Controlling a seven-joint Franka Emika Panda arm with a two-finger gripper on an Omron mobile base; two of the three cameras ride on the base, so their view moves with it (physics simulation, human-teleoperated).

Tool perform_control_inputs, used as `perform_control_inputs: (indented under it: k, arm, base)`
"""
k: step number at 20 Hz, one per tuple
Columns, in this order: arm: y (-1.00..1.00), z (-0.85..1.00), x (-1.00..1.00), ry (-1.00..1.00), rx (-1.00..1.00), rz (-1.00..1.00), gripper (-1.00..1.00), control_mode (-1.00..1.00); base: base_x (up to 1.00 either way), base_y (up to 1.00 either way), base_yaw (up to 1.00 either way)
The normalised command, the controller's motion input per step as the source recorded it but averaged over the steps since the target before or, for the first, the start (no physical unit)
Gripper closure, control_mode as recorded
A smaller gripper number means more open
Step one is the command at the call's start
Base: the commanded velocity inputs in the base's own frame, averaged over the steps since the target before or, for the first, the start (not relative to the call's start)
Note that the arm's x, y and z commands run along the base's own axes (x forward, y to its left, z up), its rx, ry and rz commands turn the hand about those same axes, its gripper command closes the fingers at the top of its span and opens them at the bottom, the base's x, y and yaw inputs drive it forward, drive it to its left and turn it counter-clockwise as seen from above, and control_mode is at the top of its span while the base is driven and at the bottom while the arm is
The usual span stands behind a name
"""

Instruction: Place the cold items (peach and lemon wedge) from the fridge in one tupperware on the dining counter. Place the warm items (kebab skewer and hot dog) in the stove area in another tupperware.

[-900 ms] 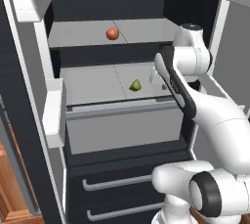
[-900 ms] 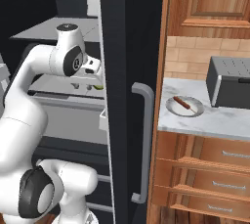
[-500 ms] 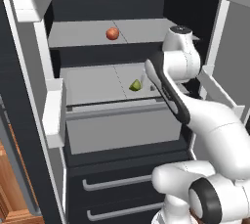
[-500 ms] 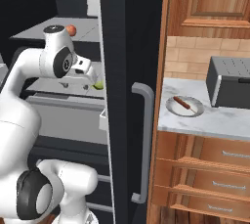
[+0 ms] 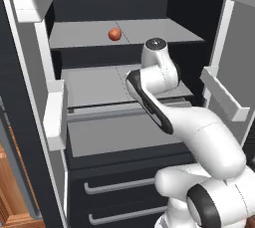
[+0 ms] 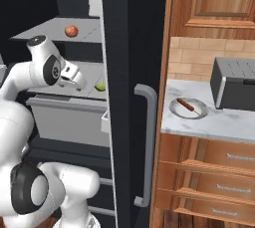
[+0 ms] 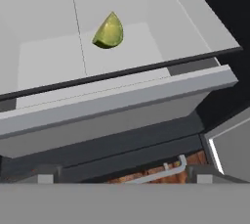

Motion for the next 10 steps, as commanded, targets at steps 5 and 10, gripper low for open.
perform_control_inputs:
  k: [5, 10]
  arm:
    - [0.0, -0.36, 0.97, 0.11, 0.0, -0.19, -1.0, -1.0]
    - [-0.02, -0.35, 0.87, 0.1, 0.0, -0.12, -1.0, -1.0]
  base:
    - [0.0, 0.0, 0.0]
    - [0.0, 0.0, 0.0]
